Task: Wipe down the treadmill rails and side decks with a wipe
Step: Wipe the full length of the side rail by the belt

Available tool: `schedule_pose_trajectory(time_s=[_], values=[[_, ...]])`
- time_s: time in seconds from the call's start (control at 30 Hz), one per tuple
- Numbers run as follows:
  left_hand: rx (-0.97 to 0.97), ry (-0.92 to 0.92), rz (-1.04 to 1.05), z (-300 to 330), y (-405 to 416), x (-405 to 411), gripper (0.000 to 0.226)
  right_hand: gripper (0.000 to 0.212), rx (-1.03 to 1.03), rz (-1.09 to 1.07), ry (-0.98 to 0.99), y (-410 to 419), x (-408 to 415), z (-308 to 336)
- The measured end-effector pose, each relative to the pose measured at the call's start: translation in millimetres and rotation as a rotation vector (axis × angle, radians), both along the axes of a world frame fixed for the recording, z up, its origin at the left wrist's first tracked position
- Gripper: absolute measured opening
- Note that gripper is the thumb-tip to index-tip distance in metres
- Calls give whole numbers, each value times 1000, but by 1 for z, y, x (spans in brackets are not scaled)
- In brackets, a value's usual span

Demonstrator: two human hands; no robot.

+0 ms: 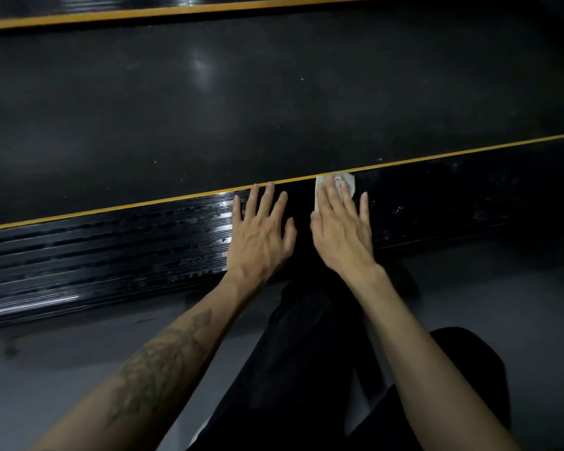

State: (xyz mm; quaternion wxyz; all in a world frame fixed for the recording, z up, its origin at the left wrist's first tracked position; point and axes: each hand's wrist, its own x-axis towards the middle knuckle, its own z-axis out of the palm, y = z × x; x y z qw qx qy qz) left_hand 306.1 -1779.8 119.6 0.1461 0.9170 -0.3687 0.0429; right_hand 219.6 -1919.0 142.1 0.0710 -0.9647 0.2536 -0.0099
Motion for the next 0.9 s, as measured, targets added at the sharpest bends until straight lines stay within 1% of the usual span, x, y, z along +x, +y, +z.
schedule_pose_trajectory(time_s=[0.1, 0.2, 0.27, 0.4, 0.5, 0.6, 0.7, 0.8, 0.9], values=[[2, 8, 2, 0, -2, 0, 62, 62, -5, 66, 30, 8, 5, 2], [7, 1, -3, 0, -2, -1, 62, 61, -33, 104, 51, -4, 15, 3], [1, -6, -4, 1, -2, -1, 62, 61, -27, 78, 49, -12, 13, 1], [-2, -3, -1, 2, -3, -2, 62, 62, 0, -30, -35, -1, -8, -4], [1, 6, 1, 1, -4, -2, 61, 63, 32, 23, -32, 10, -7, -5], [5, 3, -4, 2, -4, -3, 60, 59, 16, 71, -5, -1, 6, -4], [16, 0, -8, 3, -4, -3, 61, 59, -7, 14, -23, -11, 2, -4], [16, 9, -10, 4, -5, -3, 62, 62, 27, -81, -59, 0, -10, -3], [27, 22, -14, 5, -5, -3, 63, 63, 43, -28, -44, 9, -10, -4]])
